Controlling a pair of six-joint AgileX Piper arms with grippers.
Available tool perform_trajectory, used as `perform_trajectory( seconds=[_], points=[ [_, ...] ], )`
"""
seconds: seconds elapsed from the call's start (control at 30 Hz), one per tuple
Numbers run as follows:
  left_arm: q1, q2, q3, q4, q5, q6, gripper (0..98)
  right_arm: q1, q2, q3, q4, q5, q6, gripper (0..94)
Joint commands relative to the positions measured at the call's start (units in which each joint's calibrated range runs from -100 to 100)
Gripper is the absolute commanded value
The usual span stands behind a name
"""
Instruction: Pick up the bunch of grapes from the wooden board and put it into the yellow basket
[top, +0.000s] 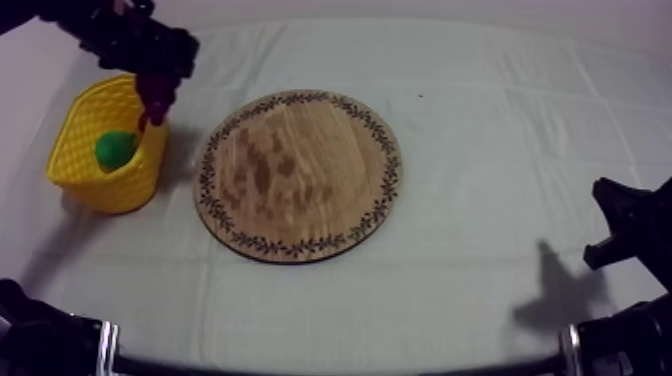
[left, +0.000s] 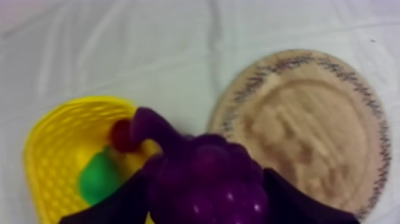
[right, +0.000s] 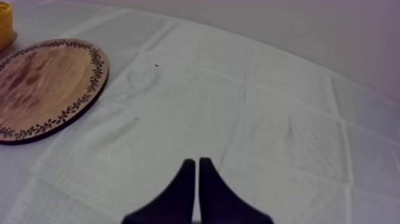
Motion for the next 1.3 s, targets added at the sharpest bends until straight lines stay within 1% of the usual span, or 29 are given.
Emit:
perform_trajectory(
  seconds=[0.0,0.13,0.27,0.4,0.7,0.93,1.03,1.17,1.27],
  points=[
    [-3.05,-2.46,2.69,-1.01,-2.20,-1.23,45.6,0.02,-0.01,-0.03,0.01,0.04,-0.03,0.4],
    [-6.71,-3.43,5.58,-1.96,-6.26,-2.72,45.5,0.02,-0.01,-0.03,0.01,0.04,-0.03,0.4],
    [-9.72,-3.06,7.72,-2.18,-9.58,-4.02,45.7,0.02,-0.01,-0.03,0.01,0.04,-0.03,0.4],
    [-11.87,-1.54,9.33,-2.27,-11.49,-4.68,46.1,0.02,-0.01,-0.03,0.01,0.04,-0.03,0.4],
    [-14.69,4.64,10.28,-2.15,-13.53,-5.40,48.0,0.02,-0.01,-0.03,0.01,0.04,-0.03,0.4],
    [-15.71,7.07,9.71,-1.91,-14.98,-6.19,51.7,0.02,-0.01,-0.03,0.01,0.04,-0.03,0.4],
    [-15.91,7.40,10.10,-1.87,-15.20,-6.75,56.7,0.02,-0.01,-0.03,0.01,0.04,-0.03,0.4],
    [-15.92,7.11,10.69,-1.45,-15.29,-7.20,71.6,0.02,-0.01,-0.03,0.01,0.04,-0.03,0.4],
    [-15.47,6.69,10.82,-1.10,-15.22,-6.30,82.5,0.02,-0.01,-0.03,0.01,0.04,-0.03,0.4]
  ],
)
